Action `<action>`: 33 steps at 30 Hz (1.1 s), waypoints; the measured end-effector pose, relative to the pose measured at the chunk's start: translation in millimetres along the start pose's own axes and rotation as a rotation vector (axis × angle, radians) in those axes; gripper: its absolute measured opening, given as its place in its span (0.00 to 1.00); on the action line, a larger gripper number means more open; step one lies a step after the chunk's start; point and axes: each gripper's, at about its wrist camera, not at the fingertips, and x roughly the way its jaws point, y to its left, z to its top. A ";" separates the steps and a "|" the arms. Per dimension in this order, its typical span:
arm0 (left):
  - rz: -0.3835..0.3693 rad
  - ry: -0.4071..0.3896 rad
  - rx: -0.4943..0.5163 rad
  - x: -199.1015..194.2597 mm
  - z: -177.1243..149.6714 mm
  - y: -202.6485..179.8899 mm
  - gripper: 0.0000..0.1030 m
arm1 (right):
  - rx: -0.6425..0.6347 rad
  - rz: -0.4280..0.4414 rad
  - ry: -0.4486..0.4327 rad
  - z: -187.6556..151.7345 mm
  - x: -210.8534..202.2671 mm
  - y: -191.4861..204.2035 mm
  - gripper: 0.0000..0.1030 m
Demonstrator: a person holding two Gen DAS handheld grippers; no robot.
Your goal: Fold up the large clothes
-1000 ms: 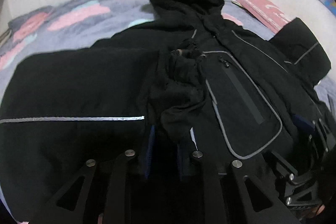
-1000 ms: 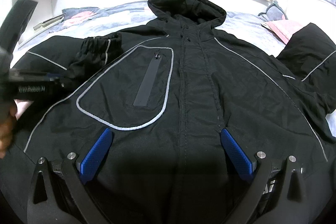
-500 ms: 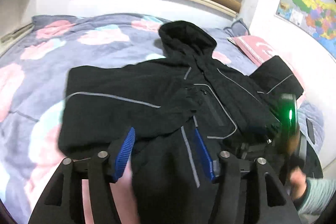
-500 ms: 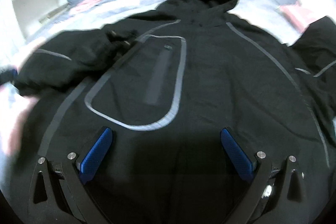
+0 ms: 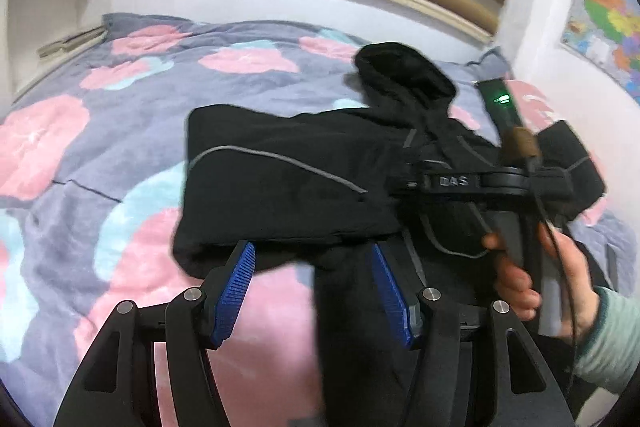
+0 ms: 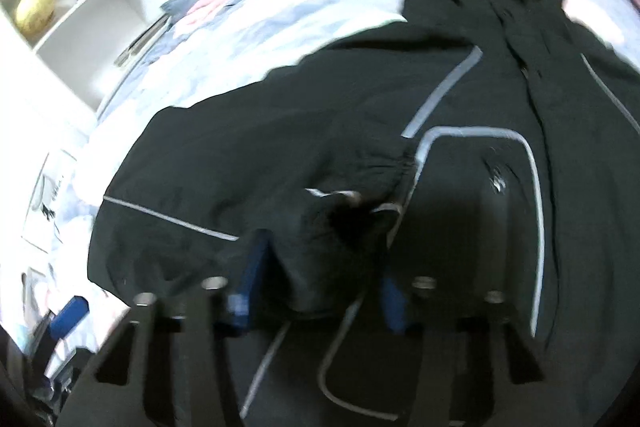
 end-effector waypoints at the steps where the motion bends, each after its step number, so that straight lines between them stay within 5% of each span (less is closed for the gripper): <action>1: 0.009 -0.006 -0.004 -0.8 1.8 1.1 0.60 | -0.027 -0.011 -0.020 0.2 -4.4 5.2 0.31; 9: 0.034 -0.093 -0.018 -21.5 34.9 -16.6 0.60 | -0.045 0.018 -0.166 8.7 -88.4 -6.0 0.27; 14: 0.041 -0.114 -0.030 -18.2 62.4 -45.9 0.60 | -0.054 -0.044 -0.270 11.6 -153.0 -46.1 0.26; 19: -0.032 -0.108 -0.051 1.3 79.4 -82.7 0.60 | -0.050 -0.148 -0.324 10.9 -200.5 -98.0 0.27; 27: -0.043 0.055 0.027 89.2 73.6 -146.4 0.60 | 0.012 -0.287 -0.299 -4.1 -200.3 -189.3 0.27; 33: 0.012 0.244 0.016 166.0 43.5 -146.4 0.60 | 0.127 -0.310 -0.132 -37.8 -142.6 -259.4 0.28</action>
